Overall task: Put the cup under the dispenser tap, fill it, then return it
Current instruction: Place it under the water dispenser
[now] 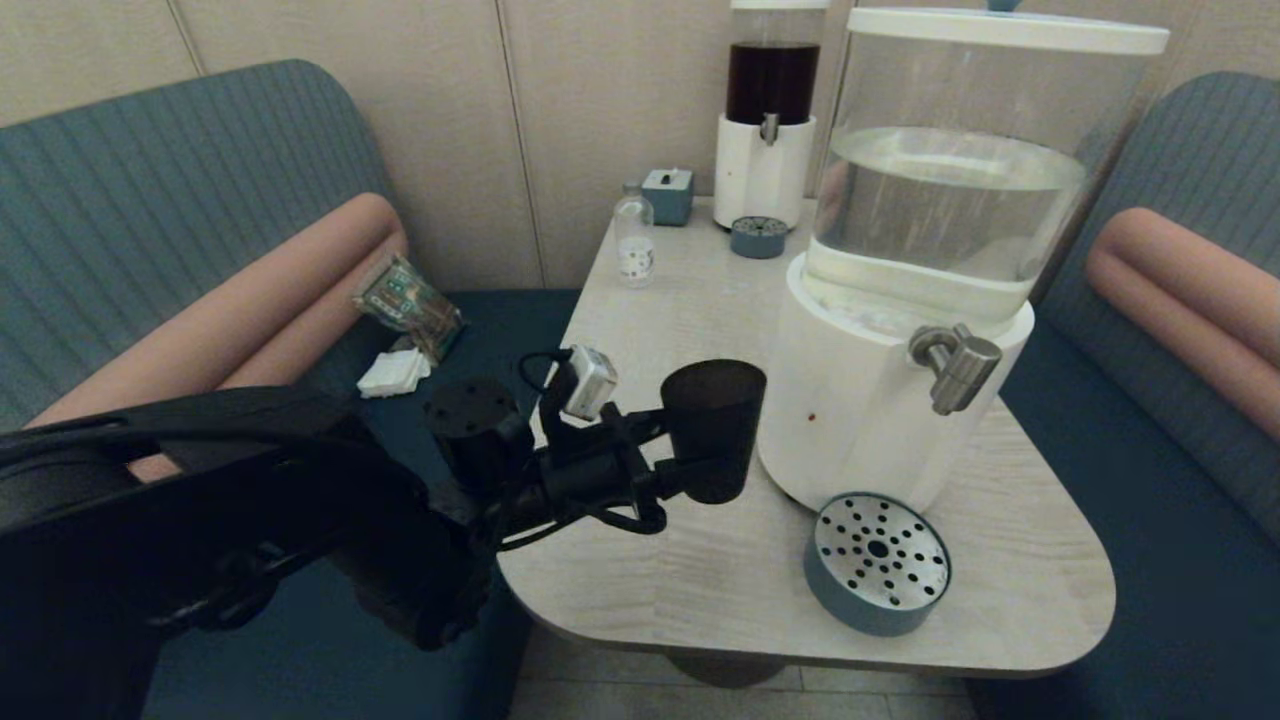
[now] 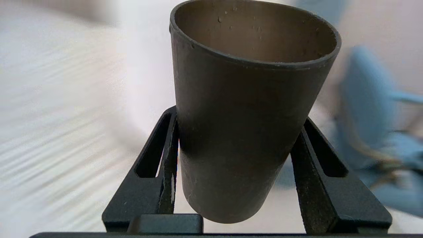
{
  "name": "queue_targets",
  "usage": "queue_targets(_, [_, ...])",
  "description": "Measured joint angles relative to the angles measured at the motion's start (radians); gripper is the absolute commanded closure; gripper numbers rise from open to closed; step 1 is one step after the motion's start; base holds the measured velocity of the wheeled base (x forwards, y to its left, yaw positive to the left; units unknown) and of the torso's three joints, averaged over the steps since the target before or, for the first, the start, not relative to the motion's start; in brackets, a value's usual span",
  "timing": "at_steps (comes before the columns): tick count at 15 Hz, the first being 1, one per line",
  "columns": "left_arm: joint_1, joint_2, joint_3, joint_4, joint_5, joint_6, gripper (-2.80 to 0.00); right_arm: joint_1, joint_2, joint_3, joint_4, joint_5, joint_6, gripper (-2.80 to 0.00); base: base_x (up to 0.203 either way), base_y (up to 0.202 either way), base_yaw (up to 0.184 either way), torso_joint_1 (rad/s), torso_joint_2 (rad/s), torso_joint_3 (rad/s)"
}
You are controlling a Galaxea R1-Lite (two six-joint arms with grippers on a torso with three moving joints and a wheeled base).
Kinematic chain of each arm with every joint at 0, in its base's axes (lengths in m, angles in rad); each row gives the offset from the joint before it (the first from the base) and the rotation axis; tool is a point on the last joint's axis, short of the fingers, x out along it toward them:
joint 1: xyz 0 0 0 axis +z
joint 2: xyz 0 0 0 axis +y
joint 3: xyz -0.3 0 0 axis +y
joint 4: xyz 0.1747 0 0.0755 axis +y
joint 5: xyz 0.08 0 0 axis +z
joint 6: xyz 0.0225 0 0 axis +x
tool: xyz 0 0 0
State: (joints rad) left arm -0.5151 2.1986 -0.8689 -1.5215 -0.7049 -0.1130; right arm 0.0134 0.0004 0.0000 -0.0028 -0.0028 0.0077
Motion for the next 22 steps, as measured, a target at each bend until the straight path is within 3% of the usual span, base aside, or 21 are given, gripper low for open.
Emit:
queue_targets(4, [-0.179, -0.091, 0.055, -0.001, 0.088, -0.012, 0.00, 0.000, 0.000, 0.000, 0.000, 0.000, 0.000, 0.00, 0.000, 0.000, 0.000, 0.000, 0.00, 0.000])
queue_targets(6, [-0.214, -0.093, 0.049, 0.000, 0.094, -0.013, 0.00, 0.000, 0.000, 0.000, 0.000, 0.000, 0.000, 0.00, 0.000, 0.000, 0.000, 0.000, 0.00, 0.000])
queue_targets(11, [-0.225, -0.028, 0.003, 0.000, 0.093, -0.013, 0.00, 0.000, 0.000, 0.000, 0.000, 0.000, 0.000, 0.00, 0.000, 0.000, 0.000, 0.000, 0.00, 0.000])
queue_targets(22, [-0.226, 0.228, -0.300, 0.000, 0.084, -0.034, 0.00, 0.000, 0.000, 0.000, 0.000, 0.000, 0.000, 0.00, 0.000, 0.000, 0.000, 0.000, 0.00, 0.000])
